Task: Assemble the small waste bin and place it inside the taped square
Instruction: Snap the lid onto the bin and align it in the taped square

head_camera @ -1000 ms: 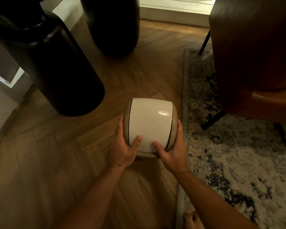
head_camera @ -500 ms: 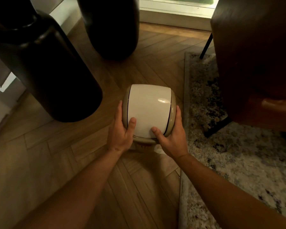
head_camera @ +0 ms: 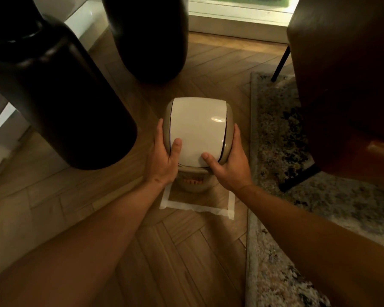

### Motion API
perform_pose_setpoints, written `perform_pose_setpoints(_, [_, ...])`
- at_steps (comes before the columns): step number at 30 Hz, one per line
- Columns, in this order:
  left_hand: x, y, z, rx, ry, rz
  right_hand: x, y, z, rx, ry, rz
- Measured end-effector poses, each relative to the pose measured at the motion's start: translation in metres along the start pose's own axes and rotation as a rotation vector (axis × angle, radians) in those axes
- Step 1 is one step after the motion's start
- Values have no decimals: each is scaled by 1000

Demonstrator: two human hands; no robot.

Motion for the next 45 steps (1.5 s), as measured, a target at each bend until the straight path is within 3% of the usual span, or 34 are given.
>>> perform_pose_setpoints(11, [-9, -6, 39, 36, -26, -34, -11, 2, 44, 2, -79, 42])
perform_pose_setpoints(15, [-14, -9, 34, 60, -136, -147, -6, 7, 43, 7, -167, -7])
perform_pose_setpoints(18, [-17, -13, 27, 86, -249, -177, 3, 18, 38, -107, -234, -147])
perform_pose_setpoints(21, [-13, -14, 20, 66, -291, -30, 6, 22, 35, -181, -316, -73])
perform_pose_setpoints(26, [-13, -5, 9, 67, -383, -65, 18, 22, 29, -236, -347, 65])
perform_pose_setpoints(37, [-28, 23, 0, 85, -585, -61, 48, 27, 0, -333, -393, 16])
perform_pose_setpoints(45, [-13, 29, -8, 105, -675, 13, 45, 18, -27, -363, -526, 79])
Point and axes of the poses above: each hand's wrist, its own z-axis towards the middle knuckle, its own x-axis out of the back of the hand, y = z × x, the point moved 8 cm from there along z, towards the middle knuckle, and after that the axes turned 3 degrees about z, right-handed, at the moved point
